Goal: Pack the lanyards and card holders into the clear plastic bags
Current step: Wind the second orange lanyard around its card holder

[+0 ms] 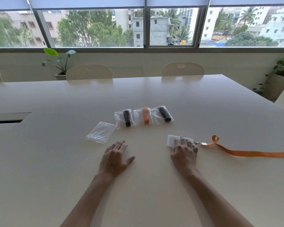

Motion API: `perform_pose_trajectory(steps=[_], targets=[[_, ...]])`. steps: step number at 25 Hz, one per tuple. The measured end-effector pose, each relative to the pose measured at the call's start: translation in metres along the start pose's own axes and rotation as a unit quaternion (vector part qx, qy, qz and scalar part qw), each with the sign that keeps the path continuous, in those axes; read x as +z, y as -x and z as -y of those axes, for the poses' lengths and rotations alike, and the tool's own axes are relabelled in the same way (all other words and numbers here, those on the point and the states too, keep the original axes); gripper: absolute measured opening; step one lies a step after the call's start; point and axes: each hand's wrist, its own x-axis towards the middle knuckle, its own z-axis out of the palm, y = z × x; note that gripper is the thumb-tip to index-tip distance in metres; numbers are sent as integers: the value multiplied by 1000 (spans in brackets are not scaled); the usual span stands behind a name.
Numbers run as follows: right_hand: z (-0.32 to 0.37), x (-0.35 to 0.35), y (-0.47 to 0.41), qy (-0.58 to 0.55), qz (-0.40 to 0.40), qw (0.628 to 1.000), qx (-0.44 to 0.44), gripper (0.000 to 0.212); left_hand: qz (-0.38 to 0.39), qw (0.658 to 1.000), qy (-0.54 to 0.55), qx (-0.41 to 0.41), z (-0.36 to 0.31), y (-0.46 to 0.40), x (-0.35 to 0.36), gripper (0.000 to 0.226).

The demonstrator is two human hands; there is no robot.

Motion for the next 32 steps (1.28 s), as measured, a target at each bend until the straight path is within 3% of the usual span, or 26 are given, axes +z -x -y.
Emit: perform_pose_trajectory(steps=[7,12,16,20,27,29,32], targets=[[76,8,34,-55,50,990,-118,53,21,997,-12,72,-2,2,-4,90],[108,9,49,-126,60,971,-193,59,-7,994,-19,107,-5,3,-6,71],[104,4,47,-194,34,961,-196,59,-29,991,-26,131,-7,5,-6,54],[99,1,42,-244,46,950,-190,59,-4,994,17,108,-6,1,-8,55],[75,-9,16,-138,80,971,-176,65,-34,994,34,102,-10,-2,-5,41],[71,-10,9,-155,80,969,-173,60,-43,993,66,83,-11,0,-5,35],[73,-11,3,-211,42,963,-162,37,-65,987,142,30,-10,1,-10,27]])
